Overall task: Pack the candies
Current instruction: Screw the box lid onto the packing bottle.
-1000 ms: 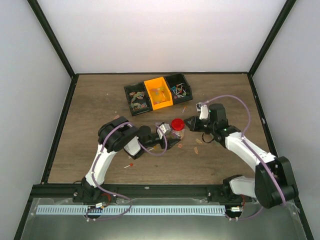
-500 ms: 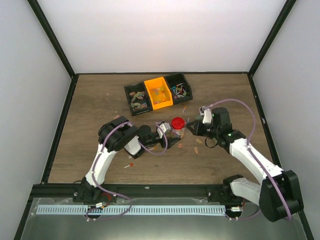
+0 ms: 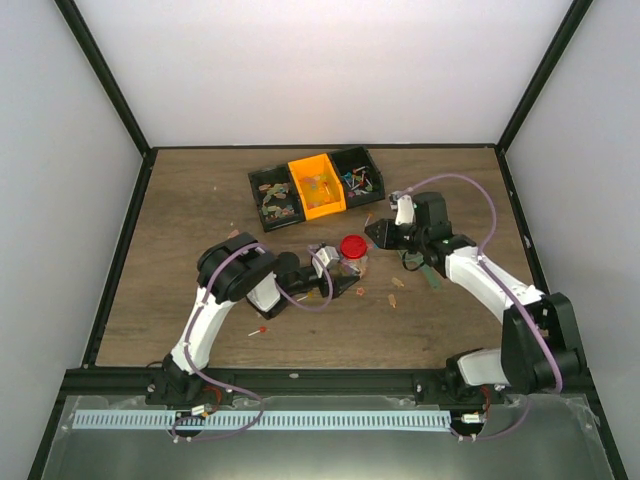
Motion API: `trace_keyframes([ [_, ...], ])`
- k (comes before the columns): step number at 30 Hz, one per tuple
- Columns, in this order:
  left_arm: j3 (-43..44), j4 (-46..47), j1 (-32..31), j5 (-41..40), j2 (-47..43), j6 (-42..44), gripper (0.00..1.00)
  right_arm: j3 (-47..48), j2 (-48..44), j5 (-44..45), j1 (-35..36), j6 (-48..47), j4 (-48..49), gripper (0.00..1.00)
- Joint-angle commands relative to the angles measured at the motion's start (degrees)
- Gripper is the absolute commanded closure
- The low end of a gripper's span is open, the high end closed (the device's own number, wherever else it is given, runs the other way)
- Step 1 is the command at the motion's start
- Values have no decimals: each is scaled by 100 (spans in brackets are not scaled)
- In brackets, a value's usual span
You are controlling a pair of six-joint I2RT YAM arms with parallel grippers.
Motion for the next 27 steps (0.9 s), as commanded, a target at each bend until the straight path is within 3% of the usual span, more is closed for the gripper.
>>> trace_keyframes([
  [1,-61,-53,43,87,239,-87,20,108,66,-277,-32,-239,420,82],
  [27,66,-53,66,183,354,-191,21,-78,494,-789,-3,-176,766,86],
])
